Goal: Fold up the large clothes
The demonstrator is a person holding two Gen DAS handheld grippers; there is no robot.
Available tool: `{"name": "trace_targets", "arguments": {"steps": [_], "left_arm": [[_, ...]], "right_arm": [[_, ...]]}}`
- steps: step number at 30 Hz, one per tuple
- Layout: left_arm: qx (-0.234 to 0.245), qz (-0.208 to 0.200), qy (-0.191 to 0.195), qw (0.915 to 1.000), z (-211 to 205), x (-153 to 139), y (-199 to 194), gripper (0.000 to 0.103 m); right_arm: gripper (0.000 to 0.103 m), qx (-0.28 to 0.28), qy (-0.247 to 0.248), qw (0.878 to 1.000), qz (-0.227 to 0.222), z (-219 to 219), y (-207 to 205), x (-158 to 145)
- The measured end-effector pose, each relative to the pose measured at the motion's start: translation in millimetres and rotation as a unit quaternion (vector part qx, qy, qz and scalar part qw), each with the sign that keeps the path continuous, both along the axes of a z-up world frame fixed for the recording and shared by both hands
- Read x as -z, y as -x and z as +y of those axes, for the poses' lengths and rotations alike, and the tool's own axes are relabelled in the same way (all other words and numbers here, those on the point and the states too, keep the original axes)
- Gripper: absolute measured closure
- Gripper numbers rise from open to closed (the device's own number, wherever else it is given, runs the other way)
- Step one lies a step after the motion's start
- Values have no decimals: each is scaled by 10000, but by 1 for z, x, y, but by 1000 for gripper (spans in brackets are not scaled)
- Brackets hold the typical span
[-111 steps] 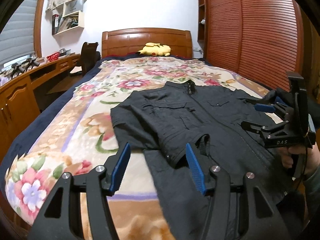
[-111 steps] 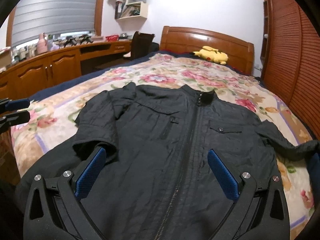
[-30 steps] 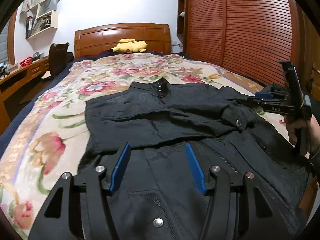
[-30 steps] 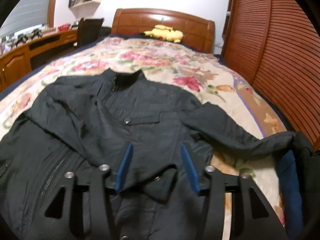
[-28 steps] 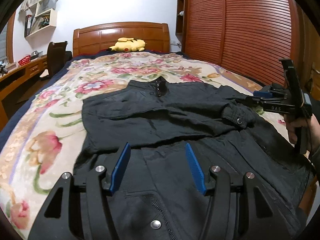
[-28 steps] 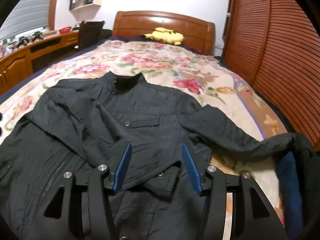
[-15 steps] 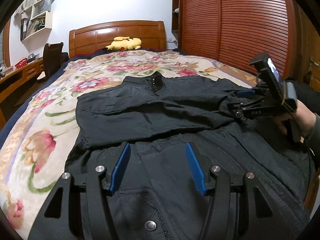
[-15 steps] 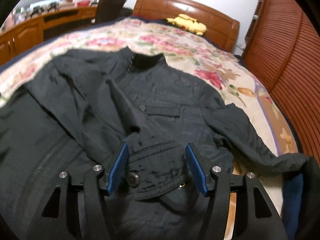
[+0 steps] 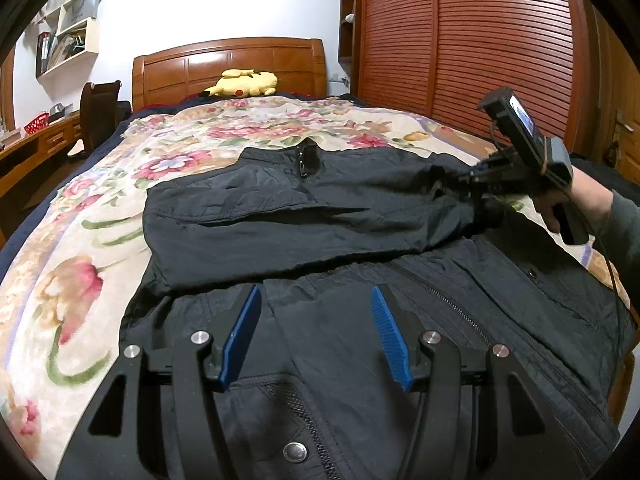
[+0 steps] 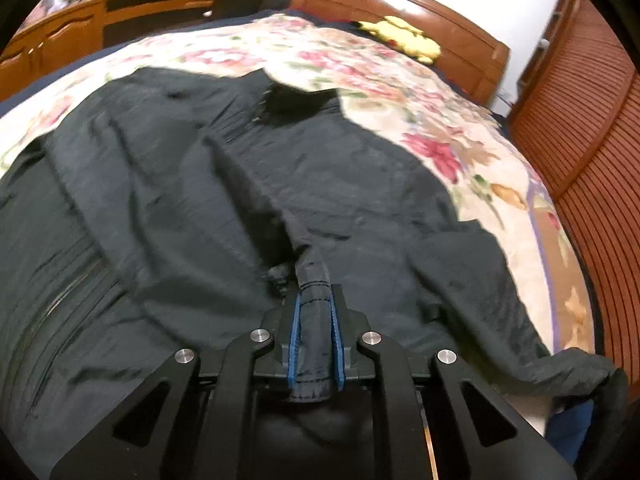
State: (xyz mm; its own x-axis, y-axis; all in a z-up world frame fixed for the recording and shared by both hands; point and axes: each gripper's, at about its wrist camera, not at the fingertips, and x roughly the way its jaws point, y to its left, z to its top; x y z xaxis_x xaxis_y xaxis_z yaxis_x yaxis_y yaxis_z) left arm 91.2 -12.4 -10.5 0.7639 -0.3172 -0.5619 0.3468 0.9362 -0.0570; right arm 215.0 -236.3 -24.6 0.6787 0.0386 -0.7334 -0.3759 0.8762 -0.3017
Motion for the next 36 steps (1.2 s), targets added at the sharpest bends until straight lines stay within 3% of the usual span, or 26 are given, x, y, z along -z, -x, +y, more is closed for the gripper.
{"name": "trace_targets", "arguments": {"steps": [8, 10, 12, 14, 16, 18, 25, 32, 36], "left_arm": [[-20, 28, 122, 9999, 9, 1, 2, 47], [-17, 32, 126, 9999, 9, 1, 2, 47], [-17, 23, 118, 9999, 9, 1, 3, 46], [-16, 18, 112, 9999, 9, 1, 3, 46], [-15, 17, 111, 9999, 9, 1, 3, 47], [-21, 13, 118, 9999, 9, 1, 3, 46], [-44, -17, 143, 9999, 9, -2, 2, 46], [-43, -7, 136, 9999, 9, -2, 2, 46], [-53, -14, 113, 9999, 9, -2, 3, 47]], "right_arm": [[92, 690, -86, 9976, -6, -26, -33, -9], [81, 891, -105, 9959, -108, -30, -36, -13], [61, 1126, -164, 9932, -244, -36, -38, -20], [54, 1275, -133, 9908, -425, -39, -37, -30], [53, 1506, 165, 9854, -771, -40, -35, -38], [52, 1621, 128, 9825, -912, -44, -33, -48], [52, 1297, -402, 9886, -651, -39, -12, -48], [36, 1146, -714, 9889, -620, -47, 23, -54], [35, 1167, -751, 9882, -645, -61, 37, -68]]}}
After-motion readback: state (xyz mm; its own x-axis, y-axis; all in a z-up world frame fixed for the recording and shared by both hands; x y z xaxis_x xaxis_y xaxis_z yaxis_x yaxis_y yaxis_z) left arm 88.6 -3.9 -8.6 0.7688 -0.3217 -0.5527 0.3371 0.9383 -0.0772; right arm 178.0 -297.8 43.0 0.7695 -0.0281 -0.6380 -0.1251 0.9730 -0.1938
